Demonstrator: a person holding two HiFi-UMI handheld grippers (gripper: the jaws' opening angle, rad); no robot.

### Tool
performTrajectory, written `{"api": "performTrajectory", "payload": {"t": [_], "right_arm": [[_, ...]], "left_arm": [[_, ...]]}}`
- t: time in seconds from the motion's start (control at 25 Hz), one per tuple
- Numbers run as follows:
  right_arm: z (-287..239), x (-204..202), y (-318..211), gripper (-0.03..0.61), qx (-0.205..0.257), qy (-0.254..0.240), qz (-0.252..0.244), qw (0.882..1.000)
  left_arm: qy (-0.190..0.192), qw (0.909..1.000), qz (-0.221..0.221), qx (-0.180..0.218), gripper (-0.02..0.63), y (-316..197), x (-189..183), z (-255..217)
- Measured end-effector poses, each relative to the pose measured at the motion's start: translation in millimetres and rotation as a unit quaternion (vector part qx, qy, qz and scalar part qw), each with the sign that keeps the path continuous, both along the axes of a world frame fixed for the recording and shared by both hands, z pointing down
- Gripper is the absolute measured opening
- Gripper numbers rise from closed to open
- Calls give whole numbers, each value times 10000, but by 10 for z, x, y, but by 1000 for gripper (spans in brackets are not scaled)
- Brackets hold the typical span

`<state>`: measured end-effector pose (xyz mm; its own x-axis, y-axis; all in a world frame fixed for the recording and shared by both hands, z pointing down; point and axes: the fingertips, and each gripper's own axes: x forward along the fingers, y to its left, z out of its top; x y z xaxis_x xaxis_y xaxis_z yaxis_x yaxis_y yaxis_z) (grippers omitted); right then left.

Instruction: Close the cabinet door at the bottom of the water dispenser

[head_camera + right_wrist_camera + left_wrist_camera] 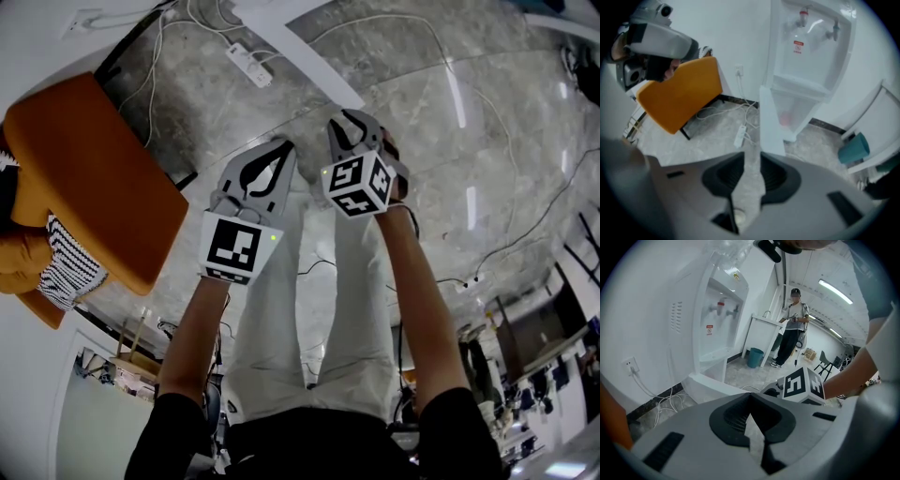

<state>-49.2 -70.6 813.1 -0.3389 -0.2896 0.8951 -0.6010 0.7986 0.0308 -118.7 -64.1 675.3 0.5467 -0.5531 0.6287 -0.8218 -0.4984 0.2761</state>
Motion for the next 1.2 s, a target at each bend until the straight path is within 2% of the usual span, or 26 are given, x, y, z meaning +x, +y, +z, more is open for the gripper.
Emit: {"api": "performTrajectory", "payload": {"t": [0.48,1.2], "right_arm": [[-4,191,-201,127,74,86,215,9997],[1,559,-826,127,350,63,862,9956]], "left_arm": [[-21,10000,-17,32,11,-124,117,10],[-87,9999,-13,121,11,-559,217,115]]}}
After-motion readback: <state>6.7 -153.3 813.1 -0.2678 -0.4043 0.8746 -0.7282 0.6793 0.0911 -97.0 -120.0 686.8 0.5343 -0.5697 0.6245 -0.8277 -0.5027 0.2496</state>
